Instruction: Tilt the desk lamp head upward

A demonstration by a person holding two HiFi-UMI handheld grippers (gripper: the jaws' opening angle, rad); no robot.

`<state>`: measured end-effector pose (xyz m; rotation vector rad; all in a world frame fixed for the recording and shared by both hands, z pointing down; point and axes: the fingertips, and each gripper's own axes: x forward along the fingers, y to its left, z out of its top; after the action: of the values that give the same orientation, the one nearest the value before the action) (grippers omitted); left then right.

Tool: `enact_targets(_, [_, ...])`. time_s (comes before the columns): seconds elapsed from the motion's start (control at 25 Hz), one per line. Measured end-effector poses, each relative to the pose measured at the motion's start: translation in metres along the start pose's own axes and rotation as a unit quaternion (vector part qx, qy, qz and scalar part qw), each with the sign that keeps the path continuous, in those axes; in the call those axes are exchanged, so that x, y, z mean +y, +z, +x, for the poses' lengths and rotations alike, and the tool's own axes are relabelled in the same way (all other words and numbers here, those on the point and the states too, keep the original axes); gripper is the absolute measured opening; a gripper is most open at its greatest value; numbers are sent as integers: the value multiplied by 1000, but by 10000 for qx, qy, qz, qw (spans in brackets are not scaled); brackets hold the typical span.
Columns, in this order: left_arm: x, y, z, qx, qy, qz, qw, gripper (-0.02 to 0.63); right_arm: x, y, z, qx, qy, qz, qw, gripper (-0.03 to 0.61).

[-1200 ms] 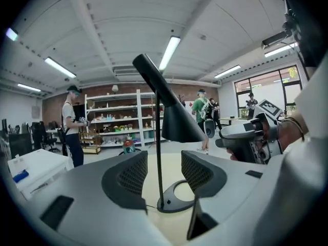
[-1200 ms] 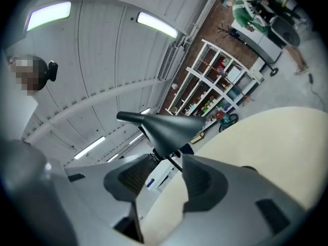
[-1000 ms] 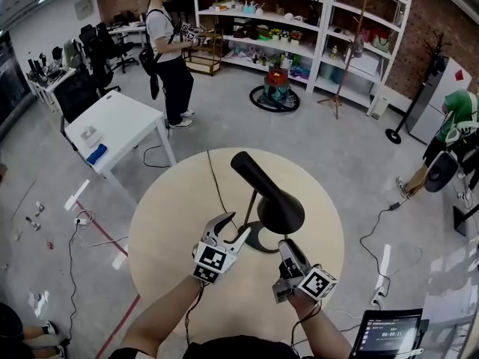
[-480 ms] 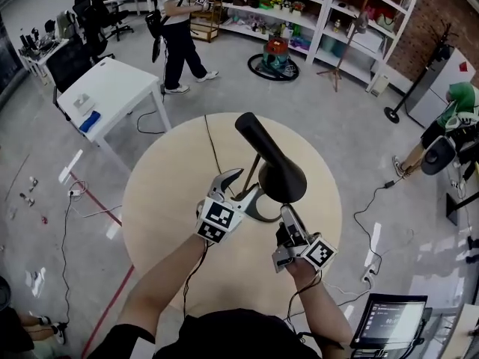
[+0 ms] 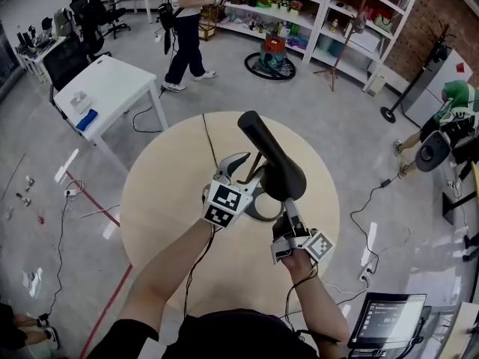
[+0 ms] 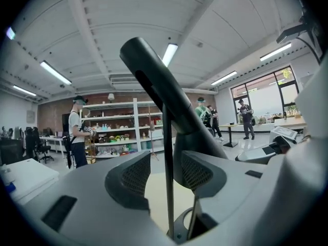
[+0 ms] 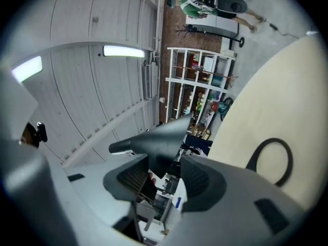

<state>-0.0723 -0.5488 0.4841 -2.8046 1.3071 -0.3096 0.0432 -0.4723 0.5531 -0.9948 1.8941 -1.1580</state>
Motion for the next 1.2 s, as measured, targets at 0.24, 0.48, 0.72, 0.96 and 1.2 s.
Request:
enact_targets(0.24, [3, 0, 6, 40, 28, 4, 10000, 190, -1, 4, 6, -108, 75, 144, 9998, 132])
enact_targets(0.48, [-4, -3, 8, 79, 14, 154, 9998, 55, 0, 9, 3, -29, 60, -168, 9998, 123])
enact_targets(0.72, [-5, -11, 10, 213, 69, 2, 9997, 54, 11, 32, -5, -101, 124, -614, 9980, 110])
enact_targets(0.96, [0, -9, 7, 232, 64, -188, 9995, 51, 30, 49, -5, -92, 161, -1040, 9944, 101])
enact_targets(1.2, [2, 20, -19, -134, 4, -389, 9992, 51, 44, 68, -12, -119, 164, -1477, 9888, 95])
